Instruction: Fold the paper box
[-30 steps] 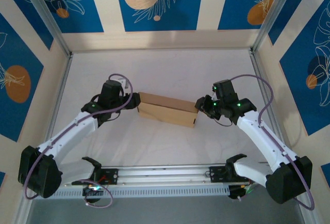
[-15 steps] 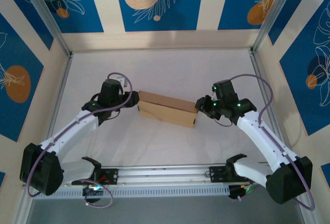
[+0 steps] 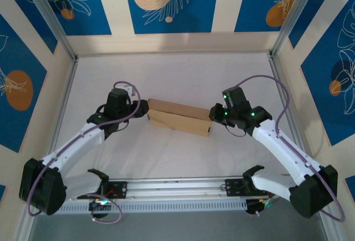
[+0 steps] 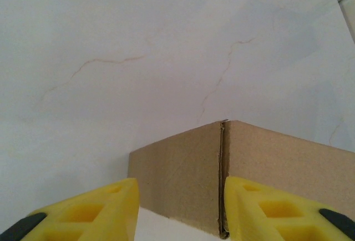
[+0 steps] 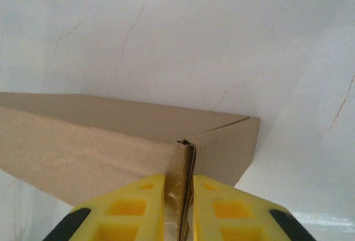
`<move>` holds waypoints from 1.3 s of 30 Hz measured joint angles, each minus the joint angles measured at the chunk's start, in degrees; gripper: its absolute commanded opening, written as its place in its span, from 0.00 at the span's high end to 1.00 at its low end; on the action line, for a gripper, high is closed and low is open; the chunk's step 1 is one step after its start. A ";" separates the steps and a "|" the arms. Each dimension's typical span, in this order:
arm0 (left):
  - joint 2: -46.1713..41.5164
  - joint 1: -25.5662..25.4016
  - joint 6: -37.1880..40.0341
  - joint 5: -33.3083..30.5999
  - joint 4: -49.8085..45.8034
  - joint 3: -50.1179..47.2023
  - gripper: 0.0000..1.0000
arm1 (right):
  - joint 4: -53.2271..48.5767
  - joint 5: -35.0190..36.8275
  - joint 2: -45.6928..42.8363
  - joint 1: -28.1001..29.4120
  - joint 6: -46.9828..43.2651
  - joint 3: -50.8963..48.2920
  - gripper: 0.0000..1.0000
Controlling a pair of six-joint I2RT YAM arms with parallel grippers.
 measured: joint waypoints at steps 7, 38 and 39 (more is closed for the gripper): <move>-9.73 -0.24 -3.26 2.34 -4.57 -6.01 0.60 | -1.05 10.67 -9.16 14.12 0.42 -5.90 0.84; 18.49 1.51 2.01 0.39 -3.32 1.81 0.44 | 12.94 -13.40 13.62 -7.56 0.31 -11.80 0.45; 18.67 1.51 1.25 1.14 -2.25 1.33 0.46 | 13.75 -14.25 15.85 -7.65 -0.31 -11.17 0.47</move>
